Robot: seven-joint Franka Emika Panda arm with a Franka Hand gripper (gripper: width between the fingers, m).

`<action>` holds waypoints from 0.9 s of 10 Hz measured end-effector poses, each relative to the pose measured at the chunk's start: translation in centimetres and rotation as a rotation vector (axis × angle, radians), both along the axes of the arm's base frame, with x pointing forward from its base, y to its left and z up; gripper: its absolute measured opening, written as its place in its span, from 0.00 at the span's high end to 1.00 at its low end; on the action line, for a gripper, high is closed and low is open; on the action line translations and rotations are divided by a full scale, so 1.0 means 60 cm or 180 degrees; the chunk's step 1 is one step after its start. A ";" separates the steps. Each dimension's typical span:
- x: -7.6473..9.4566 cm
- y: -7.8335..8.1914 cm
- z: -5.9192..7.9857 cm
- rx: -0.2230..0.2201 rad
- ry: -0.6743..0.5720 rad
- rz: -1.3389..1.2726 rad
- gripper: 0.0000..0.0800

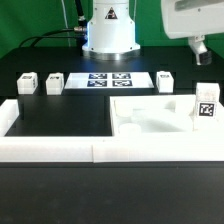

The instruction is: Assemble square table

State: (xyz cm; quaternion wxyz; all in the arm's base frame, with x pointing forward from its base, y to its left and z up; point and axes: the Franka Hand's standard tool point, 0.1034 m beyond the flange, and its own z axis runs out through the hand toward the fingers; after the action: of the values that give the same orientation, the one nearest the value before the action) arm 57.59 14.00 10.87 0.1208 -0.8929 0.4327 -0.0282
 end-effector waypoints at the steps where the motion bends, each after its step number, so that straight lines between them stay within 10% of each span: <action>1: -0.019 0.005 -0.014 -0.0046 -0.0013 0.0112 0.19; 3: -0.066 0.011 -0.052 -0.0352 -0.0292 0.0733 0.19; 9: -0.091 0.004 -0.066 -0.0323 -0.0025 0.1161 0.19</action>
Offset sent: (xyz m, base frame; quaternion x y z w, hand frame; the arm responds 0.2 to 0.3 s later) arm 0.0000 0.0000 0.0000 0.0000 0.0000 -0.1296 0.9916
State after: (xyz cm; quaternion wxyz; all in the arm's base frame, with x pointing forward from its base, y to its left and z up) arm 52.15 14.27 6.91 0.0804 -0.9614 0.2613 -0.0311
